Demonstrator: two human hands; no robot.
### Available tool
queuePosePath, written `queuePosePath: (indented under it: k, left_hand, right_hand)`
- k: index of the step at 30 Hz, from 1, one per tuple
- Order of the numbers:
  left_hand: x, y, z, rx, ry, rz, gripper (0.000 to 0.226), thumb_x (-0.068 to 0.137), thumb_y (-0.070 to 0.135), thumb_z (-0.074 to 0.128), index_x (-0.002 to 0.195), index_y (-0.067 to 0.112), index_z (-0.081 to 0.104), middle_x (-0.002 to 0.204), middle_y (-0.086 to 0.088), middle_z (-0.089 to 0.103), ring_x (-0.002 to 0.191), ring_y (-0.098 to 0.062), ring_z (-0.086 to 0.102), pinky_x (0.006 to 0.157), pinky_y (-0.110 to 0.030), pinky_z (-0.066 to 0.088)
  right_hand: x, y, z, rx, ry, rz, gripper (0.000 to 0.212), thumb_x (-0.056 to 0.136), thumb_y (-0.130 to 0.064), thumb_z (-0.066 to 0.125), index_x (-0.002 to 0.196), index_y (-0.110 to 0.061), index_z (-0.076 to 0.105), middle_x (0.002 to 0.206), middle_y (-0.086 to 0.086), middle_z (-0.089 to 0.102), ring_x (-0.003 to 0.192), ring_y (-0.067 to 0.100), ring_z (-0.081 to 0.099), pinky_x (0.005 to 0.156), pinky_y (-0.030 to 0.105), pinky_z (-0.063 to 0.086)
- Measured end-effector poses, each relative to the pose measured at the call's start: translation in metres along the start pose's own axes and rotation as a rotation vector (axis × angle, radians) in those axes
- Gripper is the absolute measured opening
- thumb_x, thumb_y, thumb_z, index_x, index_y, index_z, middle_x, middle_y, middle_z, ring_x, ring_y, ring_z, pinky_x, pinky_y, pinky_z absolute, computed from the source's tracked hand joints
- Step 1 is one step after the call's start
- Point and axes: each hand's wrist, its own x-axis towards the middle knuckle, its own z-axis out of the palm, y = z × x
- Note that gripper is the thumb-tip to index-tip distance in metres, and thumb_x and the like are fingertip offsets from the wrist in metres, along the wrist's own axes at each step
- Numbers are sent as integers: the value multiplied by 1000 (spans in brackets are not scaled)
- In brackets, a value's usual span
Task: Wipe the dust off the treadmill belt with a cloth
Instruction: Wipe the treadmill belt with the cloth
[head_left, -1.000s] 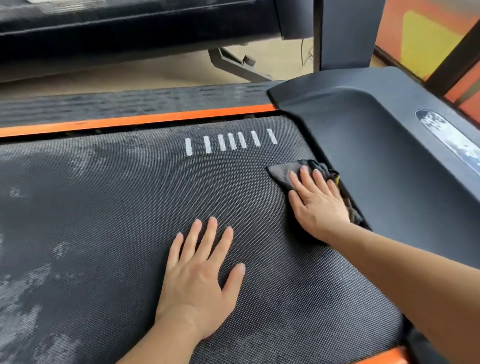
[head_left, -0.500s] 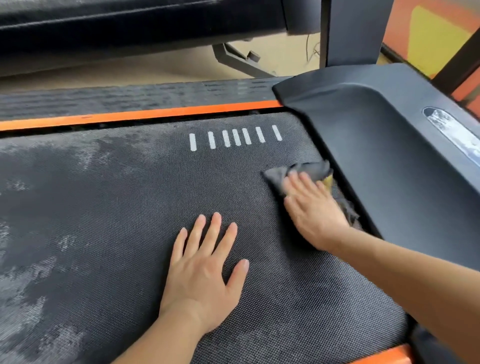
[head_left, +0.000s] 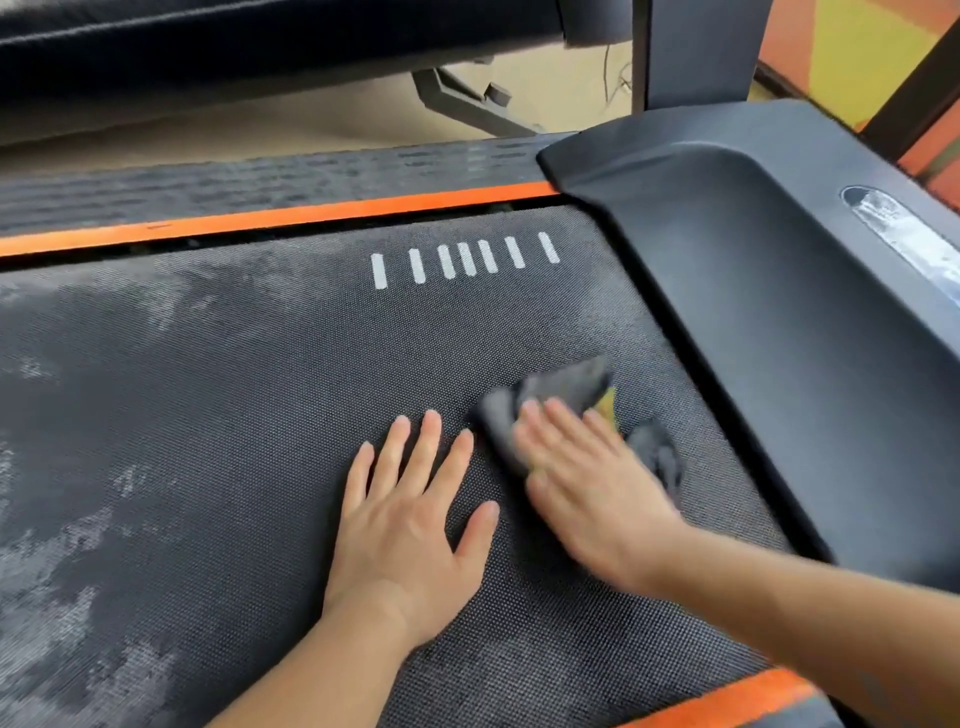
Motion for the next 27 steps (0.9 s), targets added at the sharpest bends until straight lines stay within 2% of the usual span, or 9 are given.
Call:
queuePosePath:
  k: [3,6,10,13,16,20,23,25,27]
  left_hand:
    - [0,-1,1,-9,-15,7,71,92,68,25,156,37,24,168,8,2,154,-14,-7,124,-48,7]
    - [0,-2,2,-24,7,13,71,94,71,16,158,40,11,167,10,-7,152,-12,-16,125,-47,1]
    - [-1,-1,3,-25,20,13,71,94,71,13,158,41,5,167,10,-9,152,-12,-17,125,-47,-1]
    - [0,-3,5,-14,30,18,69,95,67,18,158,39,13,167,9,-2,154,-14,-9,125,-47,3]
    - [1,-5,7,-15,29,27,63,97,58,23,157,37,24,167,8,7,154,-15,-1,124,-48,9]
    - [1,-5,9,-23,45,34,61,99,56,17,157,39,13,167,10,0,154,-13,-9,125,-46,2]
    - [-1,-5,9,8,33,29,61,99,56,12,158,39,5,167,9,-5,154,-15,-11,125,-47,1]
    - [0,-5,8,31,-5,25,62,99,56,11,158,39,0,167,8,-9,153,-17,-13,125,-48,0]
    - [5,-5,4,26,-53,41,63,100,55,15,158,38,-3,167,6,-14,153,-19,-16,124,-49,-2]
  right_hand:
    - [-15,-3,-2,35,-133,-216,61,108,-50,8,165,-28,9,171,-14,-4,157,4,-13,127,32,-13]
    - [4,58,-9,-13,0,30,67,104,-61,0,162,-31,10,171,-11,7,159,10,2,127,28,-11]
    - [14,75,-8,-90,28,328,80,93,-61,-14,165,-30,3,169,-12,-9,157,12,-13,128,37,-10]
    - [-14,11,2,-90,61,136,69,104,-50,5,164,-21,21,172,0,14,160,21,5,129,44,3]
    - [-36,-2,7,19,-94,-142,62,109,-49,10,165,-25,18,172,-10,6,159,10,-3,128,37,-6]
    - [-18,65,-11,-9,-18,56,69,101,-62,-4,163,-33,8,171,-13,4,159,9,-1,127,31,-10]
    - [-12,74,-12,-88,-48,244,79,92,-63,-15,164,-35,-1,170,-15,-10,157,9,-16,125,32,-17]
    - [-20,46,-9,-74,-84,219,85,87,-64,-24,164,-34,-3,171,-13,-12,157,11,-18,126,37,-16]
    - [-41,12,-2,-49,-138,46,91,86,-64,-31,165,-32,1,172,-11,-9,158,15,-16,128,43,-12]
